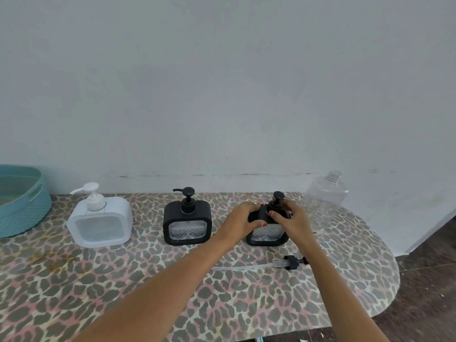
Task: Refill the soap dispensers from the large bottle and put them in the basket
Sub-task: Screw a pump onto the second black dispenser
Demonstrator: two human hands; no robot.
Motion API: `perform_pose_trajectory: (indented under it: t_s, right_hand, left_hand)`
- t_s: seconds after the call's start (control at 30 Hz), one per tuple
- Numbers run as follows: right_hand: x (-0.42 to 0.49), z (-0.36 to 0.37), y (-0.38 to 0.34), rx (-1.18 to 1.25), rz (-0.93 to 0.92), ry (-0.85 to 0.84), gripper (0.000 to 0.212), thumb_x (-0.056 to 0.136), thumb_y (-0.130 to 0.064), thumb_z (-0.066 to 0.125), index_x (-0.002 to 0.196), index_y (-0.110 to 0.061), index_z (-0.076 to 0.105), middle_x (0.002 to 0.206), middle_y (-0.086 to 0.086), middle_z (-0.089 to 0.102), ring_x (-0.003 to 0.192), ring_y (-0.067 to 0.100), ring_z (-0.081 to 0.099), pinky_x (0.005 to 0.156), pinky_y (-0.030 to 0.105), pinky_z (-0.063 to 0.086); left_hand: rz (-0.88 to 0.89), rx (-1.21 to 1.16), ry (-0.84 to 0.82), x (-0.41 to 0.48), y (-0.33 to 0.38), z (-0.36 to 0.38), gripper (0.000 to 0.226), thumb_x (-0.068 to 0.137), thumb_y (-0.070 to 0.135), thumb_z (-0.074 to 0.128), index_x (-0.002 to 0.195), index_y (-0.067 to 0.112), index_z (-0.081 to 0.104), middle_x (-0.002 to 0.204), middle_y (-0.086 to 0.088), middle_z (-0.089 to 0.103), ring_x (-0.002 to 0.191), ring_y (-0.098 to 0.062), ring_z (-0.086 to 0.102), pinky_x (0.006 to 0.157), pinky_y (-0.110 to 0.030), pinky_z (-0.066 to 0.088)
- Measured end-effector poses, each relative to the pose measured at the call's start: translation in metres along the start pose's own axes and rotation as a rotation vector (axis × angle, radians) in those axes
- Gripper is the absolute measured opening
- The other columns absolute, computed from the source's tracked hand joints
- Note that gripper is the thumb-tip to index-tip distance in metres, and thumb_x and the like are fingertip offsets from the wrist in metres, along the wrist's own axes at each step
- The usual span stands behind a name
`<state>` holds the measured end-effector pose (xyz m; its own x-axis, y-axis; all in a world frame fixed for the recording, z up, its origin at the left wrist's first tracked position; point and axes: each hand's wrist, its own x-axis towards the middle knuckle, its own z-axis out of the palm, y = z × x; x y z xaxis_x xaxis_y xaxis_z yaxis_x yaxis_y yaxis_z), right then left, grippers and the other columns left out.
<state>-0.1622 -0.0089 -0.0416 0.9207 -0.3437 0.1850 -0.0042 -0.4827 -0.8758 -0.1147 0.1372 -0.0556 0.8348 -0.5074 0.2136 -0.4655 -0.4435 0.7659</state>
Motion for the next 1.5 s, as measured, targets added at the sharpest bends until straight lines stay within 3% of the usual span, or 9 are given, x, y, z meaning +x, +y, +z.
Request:
perform_pose_trajectory:
  t_s: [0.23, 0.47, 0.7, 0.8, 0.93, 1.1, 1.23, 1.37, 1.5]
  right_hand:
    - [0.005, 0.011, -0.003, -0.113, 0.011, 0.081, 0.049, 0.073, -0.023, 0.077, 0.113, -0.004, 0.054, 0.104, 0.007, 0.059, 0.095, 0.02, 0.056, 0.086, 0.037, 0.047]
    - [0.005, -0.003, 0.001, -0.043, -0.004, -0.075, 0.025, 0.081, -0.007, 0.065, 0.106, -0.012, 0.063, 0.092, 0.001, 0.066, 0.092, 0.019, 0.061, 0.069, 0.014, 0.042]
    - [0.006, 0.012, -0.001, -0.173, -0.001, 0.089, 0.05, 0.073, -0.027, 0.076, 0.112, -0.006, 0.053, 0.102, 0.005, 0.057, 0.094, 0.02, 0.055, 0.085, 0.036, 0.046]
    - [0.005, 0.005, 0.0, -0.134, -0.029, -0.015, 0.045, 0.079, -0.02, 0.07, 0.119, -0.011, 0.053, 0.106, 0.0, 0.052, 0.1, 0.019, 0.053, 0.088, 0.032, 0.044]
    - [0.003, -0.002, 0.003, -0.053, -0.031, -0.042, 0.031, 0.081, -0.011, 0.067, 0.111, -0.009, 0.06, 0.099, 0.005, 0.063, 0.093, 0.019, 0.058, 0.073, 0.016, 0.041]
    - [0.005, 0.012, -0.001, -0.127, 0.012, 0.145, 0.038, 0.073, -0.023, 0.076, 0.1, -0.008, 0.054, 0.092, 0.005, 0.059, 0.085, 0.02, 0.057, 0.073, 0.028, 0.045]
    - [0.006, 0.013, -0.002, -0.203, 0.008, 0.084, 0.039, 0.078, -0.029, 0.071, 0.106, -0.008, 0.055, 0.105, 0.009, 0.059, 0.097, 0.024, 0.056, 0.088, 0.043, 0.046]
    - [0.005, -0.003, -0.003, -0.066, 0.0, -0.113, 0.03, 0.083, -0.012, 0.064, 0.113, -0.01, 0.06, 0.102, 0.007, 0.065, 0.099, 0.024, 0.06, 0.086, 0.034, 0.047]
    - [0.006, -0.001, -0.001, -0.088, 0.009, -0.024, 0.037, 0.079, -0.012, 0.07, 0.113, -0.003, 0.061, 0.097, 0.012, 0.065, 0.09, 0.024, 0.06, 0.08, 0.033, 0.048]
  left_hand:
    - [-0.007, 0.013, -0.004, 0.001, -0.002, -0.001, 0.056, 0.081, 0.027, 0.068, 0.129, 0.006, 0.049, 0.126, -0.009, 0.056, 0.115, -0.021, 0.052, 0.092, -0.024, 0.04]
    - [-0.011, -0.012, -0.007, 0.001, -0.001, 0.0, 0.054, 0.081, 0.024, 0.068, 0.129, 0.005, 0.049, 0.126, -0.009, 0.056, 0.116, -0.022, 0.052, 0.095, -0.028, 0.044]
    - [-0.013, -0.004, -0.006, 0.001, -0.001, 0.0, 0.055, 0.082, 0.025, 0.067, 0.13, 0.006, 0.049, 0.126, -0.009, 0.056, 0.115, -0.021, 0.052, 0.094, -0.026, 0.042]
    - [-0.018, -0.019, -0.01, 0.002, -0.001, 0.0, 0.054, 0.082, 0.024, 0.067, 0.129, 0.005, 0.049, 0.127, -0.01, 0.055, 0.117, -0.021, 0.052, 0.097, -0.028, 0.043]
    - [-0.027, -0.017, -0.007, 0.001, -0.001, 0.001, 0.055, 0.082, 0.023, 0.067, 0.13, 0.005, 0.048, 0.131, -0.01, 0.052, 0.121, -0.022, 0.049, 0.098, -0.027, 0.041]
    - [-0.014, -0.021, -0.009, 0.0, -0.001, 0.0, 0.055, 0.082, 0.023, 0.067, 0.13, 0.005, 0.048, 0.126, -0.009, 0.055, 0.117, -0.021, 0.052, 0.097, -0.03, 0.044]
    - [-0.005, -0.012, -0.004, 0.001, -0.002, 0.0, 0.052, 0.082, 0.023, 0.067, 0.128, 0.005, 0.05, 0.124, -0.009, 0.057, 0.114, -0.02, 0.052, 0.093, -0.026, 0.043]
    - [-0.006, -0.04, -0.008, 0.001, -0.001, 0.0, 0.052, 0.082, 0.022, 0.067, 0.127, 0.004, 0.051, 0.122, -0.011, 0.057, 0.114, -0.022, 0.053, 0.096, -0.032, 0.045]
    - [0.001, -0.022, 0.0, 0.001, -0.001, 0.0, 0.052, 0.082, 0.024, 0.067, 0.127, 0.005, 0.051, 0.123, -0.01, 0.057, 0.113, -0.021, 0.054, 0.094, -0.03, 0.046]
